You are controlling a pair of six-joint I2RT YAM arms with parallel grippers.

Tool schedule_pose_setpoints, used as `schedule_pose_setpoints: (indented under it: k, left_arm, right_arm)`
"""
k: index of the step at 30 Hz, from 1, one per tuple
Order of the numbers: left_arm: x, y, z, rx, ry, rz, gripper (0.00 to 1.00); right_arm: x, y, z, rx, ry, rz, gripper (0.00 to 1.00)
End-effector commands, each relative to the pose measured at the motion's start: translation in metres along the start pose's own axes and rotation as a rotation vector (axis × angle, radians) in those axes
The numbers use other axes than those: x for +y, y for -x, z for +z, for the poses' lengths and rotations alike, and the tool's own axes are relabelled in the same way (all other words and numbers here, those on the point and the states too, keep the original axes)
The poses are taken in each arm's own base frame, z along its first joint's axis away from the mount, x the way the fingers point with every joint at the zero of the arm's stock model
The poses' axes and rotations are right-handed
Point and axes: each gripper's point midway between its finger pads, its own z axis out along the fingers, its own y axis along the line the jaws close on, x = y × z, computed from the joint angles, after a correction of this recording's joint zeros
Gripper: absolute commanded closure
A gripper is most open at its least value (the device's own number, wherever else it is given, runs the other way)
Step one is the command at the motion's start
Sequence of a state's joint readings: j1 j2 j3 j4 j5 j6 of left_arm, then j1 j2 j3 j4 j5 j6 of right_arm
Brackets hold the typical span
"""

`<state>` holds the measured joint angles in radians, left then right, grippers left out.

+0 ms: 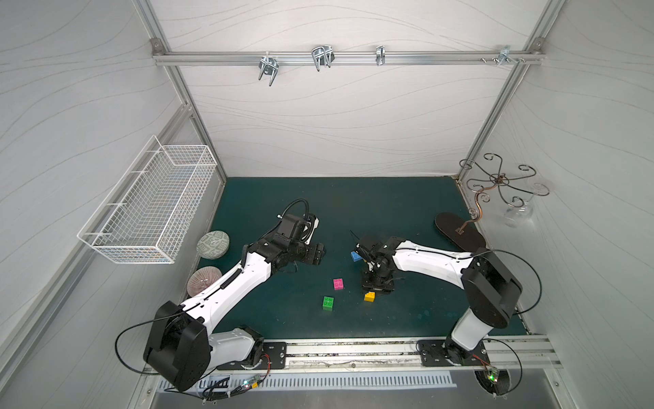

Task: Assemble the number 4 with lego
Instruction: Pick up the lego brick from the center of the board.

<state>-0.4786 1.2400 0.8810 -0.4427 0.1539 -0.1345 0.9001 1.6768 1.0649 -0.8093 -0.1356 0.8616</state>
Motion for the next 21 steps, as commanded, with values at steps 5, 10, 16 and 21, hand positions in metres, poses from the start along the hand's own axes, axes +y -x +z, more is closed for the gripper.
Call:
schedule_pose_setpoints:
  k: [5, 10, 16, 21]
  left_arm:
    - [-0.003, 0.011, -0.005, -0.047, -0.016, -0.003, 0.22]
    - [-0.006, 0.01, -0.002, -0.028, -0.038, -0.003, 0.22]
    - [-0.012, 0.01, 0.0, -0.005, -0.074, 0.007, 0.23]
    - [-0.017, 0.007, 0.004, 0.023, -0.101, 0.012, 0.23]
  right_arm:
    - [-0.001, -0.004, -0.011, 0.002, -0.024, -0.016, 0.73]
    - [0.002, 0.007, -0.039, -0.03, 0.031, -0.073, 0.86]
    - [0.001, 0.037, -0.078, -0.054, 0.076, -0.264, 0.86]
    - [0.014, 0.075, -0.108, -0.12, 0.085, -0.414, 0.86]
